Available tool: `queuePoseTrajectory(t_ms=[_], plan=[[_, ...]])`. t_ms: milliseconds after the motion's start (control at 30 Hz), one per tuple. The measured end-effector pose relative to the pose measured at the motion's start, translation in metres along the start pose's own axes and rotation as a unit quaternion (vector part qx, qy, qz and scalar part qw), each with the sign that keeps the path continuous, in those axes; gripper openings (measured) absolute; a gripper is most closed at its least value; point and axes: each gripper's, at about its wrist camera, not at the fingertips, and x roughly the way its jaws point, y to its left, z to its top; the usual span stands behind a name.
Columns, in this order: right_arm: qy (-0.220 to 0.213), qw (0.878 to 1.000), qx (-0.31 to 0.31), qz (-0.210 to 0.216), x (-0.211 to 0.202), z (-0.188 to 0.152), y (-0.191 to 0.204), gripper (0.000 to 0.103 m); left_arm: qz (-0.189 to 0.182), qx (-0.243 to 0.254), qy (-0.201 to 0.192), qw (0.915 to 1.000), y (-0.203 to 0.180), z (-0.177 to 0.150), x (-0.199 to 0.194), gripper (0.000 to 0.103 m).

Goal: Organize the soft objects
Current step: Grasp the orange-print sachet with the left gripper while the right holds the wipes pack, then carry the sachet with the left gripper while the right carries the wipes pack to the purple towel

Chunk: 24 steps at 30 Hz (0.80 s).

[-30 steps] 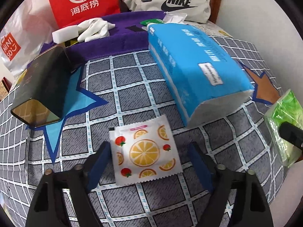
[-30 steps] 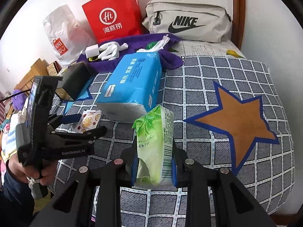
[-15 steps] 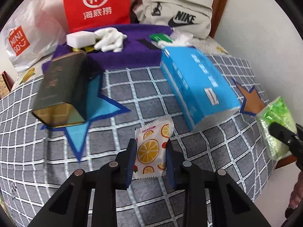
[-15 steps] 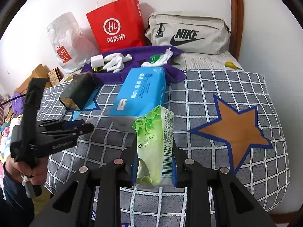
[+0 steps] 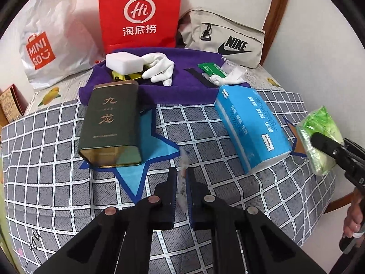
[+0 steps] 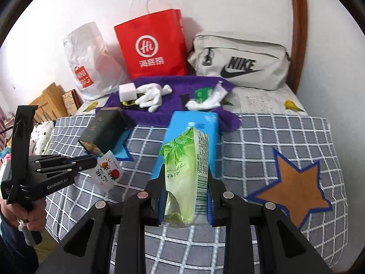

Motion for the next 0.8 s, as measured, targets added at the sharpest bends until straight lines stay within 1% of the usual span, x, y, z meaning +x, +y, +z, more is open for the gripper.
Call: queuePoseTrajectory(t_ms=[133, 267, 333, 367, 400, 433, 467, 500, 633, 667, 733, 800], plan=[[0.002, 1.0, -0.011, 0.008, 0.008, 0.004, 0.01, 0.027, -0.002, -0.003, 0.001, 1.0, 0.007, 0.0, 0.0, 0.008], [0.009, 1.0, -0.016, 0.015, 0.017, 0.005, 0.015, 0.027, -0.006, 0.004, 0.015, 0.9999, 0.007, -0.003, 0.009, 0.008], [0.015, 1.0, -0.015, 0.018, 0.02, 0.004, 0.016, 0.027, -0.001, 0.007, 0.019, 0.9998, 0.006, -0.006, 0.014, 0.008], [0.017, 1.0, -0.016, 0.018, 0.022, 0.003, 0.016, 0.027, 0.002, 0.007, 0.021, 0.9998, 0.006, -0.007, 0.016, 0.013], [0.019, 1.0, -0.015, 0.018, 0.023, 0.002, 0.016, 0.027, 0.004, 0.008, 0.023, 0.9997, 0.006, -0.008, 0.019, 0.025], [0.023, 0.999, -0.016, 0.019, 0.025, 0.001, 0.016, 0.027, 0.008, 0.007, 0.026, 0.9996, 0.006, -0.009, 0.022, 0.033], [0.025, 0.999, -0.017, 0.02, 0.026, 0.0, 0.016, 0.027, 0.014, 0.008, 0.028, 0.9995, 0.005, -0.01, 0.025, 0.051], [0.027, 0.999, -0.018, 0.02, 0.027, -0.001, 0.017, 0.028, 0.018, 0.009, 0.025, 0.9995, 0.005, -0.011, 0.026, 0.063], [0.039, 0.999, -0.02, 0.019, 0.032, -0.005, 0.017, 0.028, 0.01, 0.009, 0.021, 0.9997, 0.005, -0.014, 0.032, 0.066], [0.041, 0.999, -0.021, 0.019, 0.033, -0.007, 0.016, 0.028, 0.017, 0.014, 0.023, 0.9995, 0.004, -0.015, 0.035, 0.068], [0.048, 0.998, -0.02, 0.019, 0.036, -0.01, 0.016, 0.028, 0.042, 0.031, 0.029, 0.9982, 0.003, -0.018, 0.042, 0.068], [0.054, 0.998, -0.018, 0.019, 0.039, -0.012, 0.015, 0.028, 0.052, 0.037, 0.035, 0.9974, 0.005, -0.02, 0.048, 0.068]])
